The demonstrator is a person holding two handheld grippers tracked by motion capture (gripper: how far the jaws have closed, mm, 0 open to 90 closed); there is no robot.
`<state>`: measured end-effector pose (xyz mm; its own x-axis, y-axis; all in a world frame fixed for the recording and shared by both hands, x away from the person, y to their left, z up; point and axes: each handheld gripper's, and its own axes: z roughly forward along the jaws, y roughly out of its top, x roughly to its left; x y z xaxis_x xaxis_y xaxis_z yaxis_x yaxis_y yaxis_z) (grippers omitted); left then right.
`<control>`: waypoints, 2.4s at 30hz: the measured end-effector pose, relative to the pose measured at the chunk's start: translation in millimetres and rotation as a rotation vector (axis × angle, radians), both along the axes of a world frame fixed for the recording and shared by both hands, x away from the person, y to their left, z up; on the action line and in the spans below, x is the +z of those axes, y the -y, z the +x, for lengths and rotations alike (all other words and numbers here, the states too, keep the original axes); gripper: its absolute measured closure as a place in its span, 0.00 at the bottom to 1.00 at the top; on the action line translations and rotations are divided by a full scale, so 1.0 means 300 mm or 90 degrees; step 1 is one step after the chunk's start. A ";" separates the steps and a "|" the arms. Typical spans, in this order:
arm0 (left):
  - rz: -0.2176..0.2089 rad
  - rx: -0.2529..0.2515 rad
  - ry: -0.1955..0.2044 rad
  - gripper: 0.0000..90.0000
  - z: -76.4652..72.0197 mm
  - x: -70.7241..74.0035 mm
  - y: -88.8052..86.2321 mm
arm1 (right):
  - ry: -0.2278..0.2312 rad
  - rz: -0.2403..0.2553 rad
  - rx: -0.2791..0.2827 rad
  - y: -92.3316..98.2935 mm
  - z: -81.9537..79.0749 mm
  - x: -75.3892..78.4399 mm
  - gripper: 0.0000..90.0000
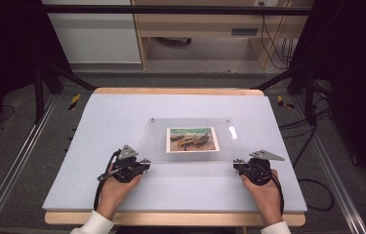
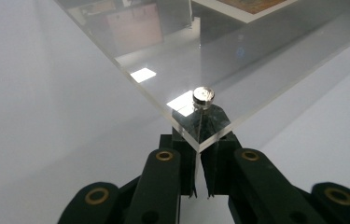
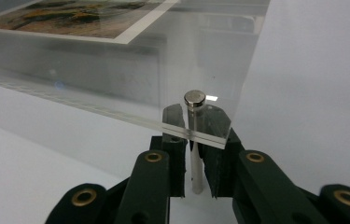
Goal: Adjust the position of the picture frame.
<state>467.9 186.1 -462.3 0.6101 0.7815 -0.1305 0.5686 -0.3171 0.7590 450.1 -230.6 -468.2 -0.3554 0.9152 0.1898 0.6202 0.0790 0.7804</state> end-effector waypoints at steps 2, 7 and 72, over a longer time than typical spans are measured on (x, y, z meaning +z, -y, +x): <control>-0.001 0.001 0.001 0.91 0.001 -0.001 -0.001 | 0.000 0.000 0.001 0.000 0.000 0.000 0.87; 0.006 0.014 0.002 0.79 0.002 0.005 -0.012 | 0.001 0.000 0.000 0.005 0.000 -0.001 0.76; 0.045 -0.040 -0.087 0.23 0.109 0.163 -0.026 | -0.061 -0.044 0.057 0.028 0.120 0.167 0.34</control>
<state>500.5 194.0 -413.4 0.6389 0.7522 -0.1610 0.6417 -0.4058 0.6508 486.1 -239.0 -418.0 -0.4192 0.8928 0.1648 0.6799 0.1884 0.7087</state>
